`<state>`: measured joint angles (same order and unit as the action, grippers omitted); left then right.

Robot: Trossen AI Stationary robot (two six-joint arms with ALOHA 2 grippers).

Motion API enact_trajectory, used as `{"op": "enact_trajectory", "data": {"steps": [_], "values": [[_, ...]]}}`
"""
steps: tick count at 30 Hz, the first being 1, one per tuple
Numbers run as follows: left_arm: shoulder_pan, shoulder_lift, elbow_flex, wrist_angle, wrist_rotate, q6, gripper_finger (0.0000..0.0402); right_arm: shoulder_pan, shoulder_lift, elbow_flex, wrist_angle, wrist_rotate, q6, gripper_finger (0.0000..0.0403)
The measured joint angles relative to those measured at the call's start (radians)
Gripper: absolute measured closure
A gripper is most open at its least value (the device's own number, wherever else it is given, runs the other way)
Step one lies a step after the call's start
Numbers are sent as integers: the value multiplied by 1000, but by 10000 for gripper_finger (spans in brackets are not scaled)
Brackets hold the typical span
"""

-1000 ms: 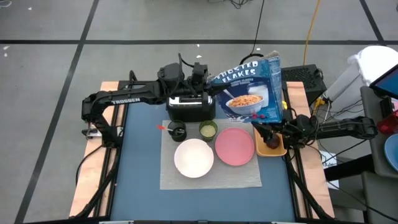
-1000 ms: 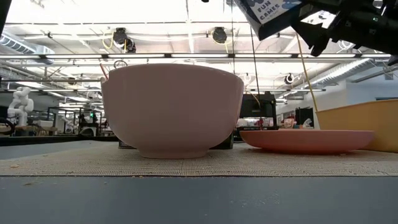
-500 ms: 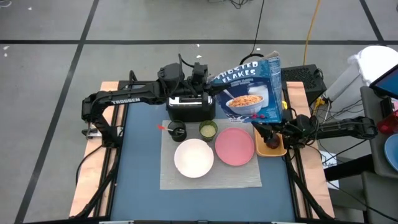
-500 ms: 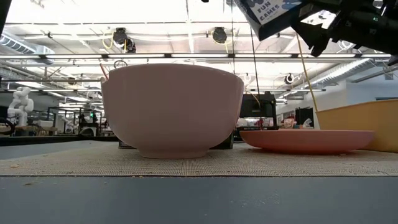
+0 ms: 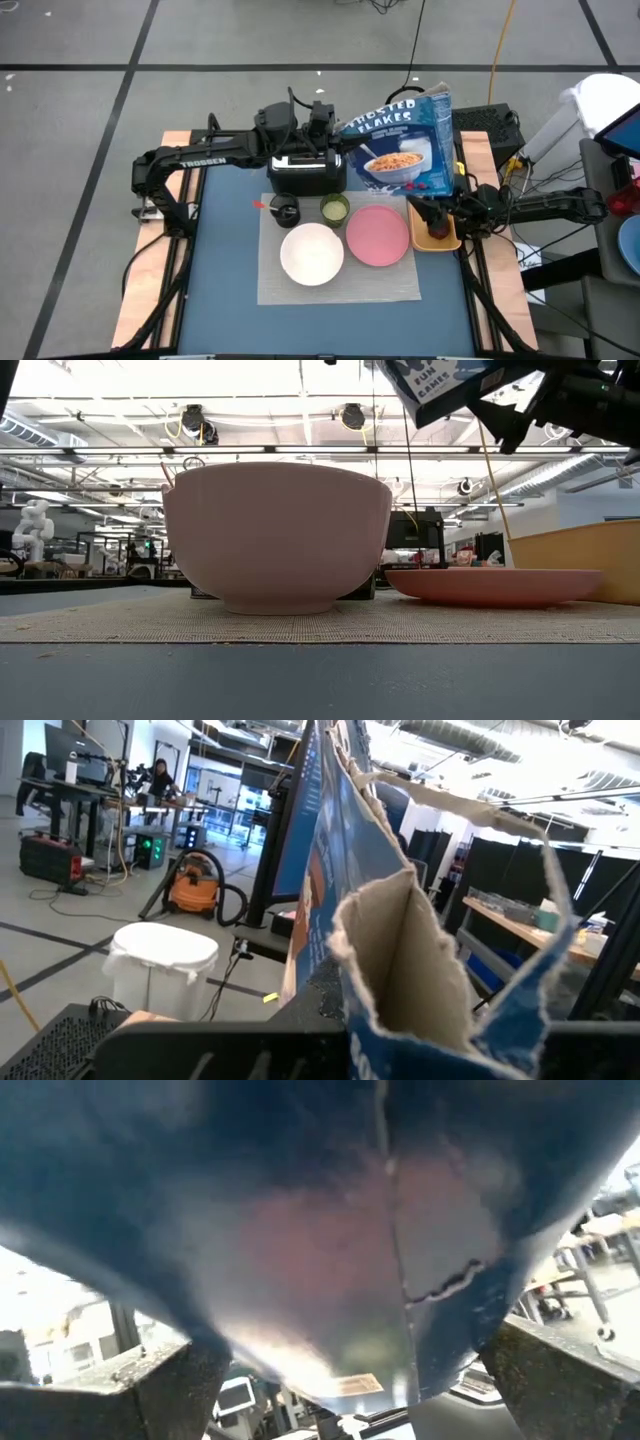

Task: Arrange a breakfast setting
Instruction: Pour the cereal from the blue cereal box into the white bowl

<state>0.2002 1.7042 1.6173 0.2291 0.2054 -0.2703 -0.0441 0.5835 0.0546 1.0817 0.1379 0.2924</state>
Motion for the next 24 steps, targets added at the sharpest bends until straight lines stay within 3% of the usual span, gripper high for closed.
{"op": "enact_trajectory", "data": {"steps": [8,20,24], "values": [[-22,0,-1,1,2,10,398,0,11,0,-1,88,9,8],[-25,0,-1,5,3,7,398,0,26,0,3,92,-29,9],[-25,-1,-1,5,3,4,398,0,26,1,4,51,-74,13]]}}
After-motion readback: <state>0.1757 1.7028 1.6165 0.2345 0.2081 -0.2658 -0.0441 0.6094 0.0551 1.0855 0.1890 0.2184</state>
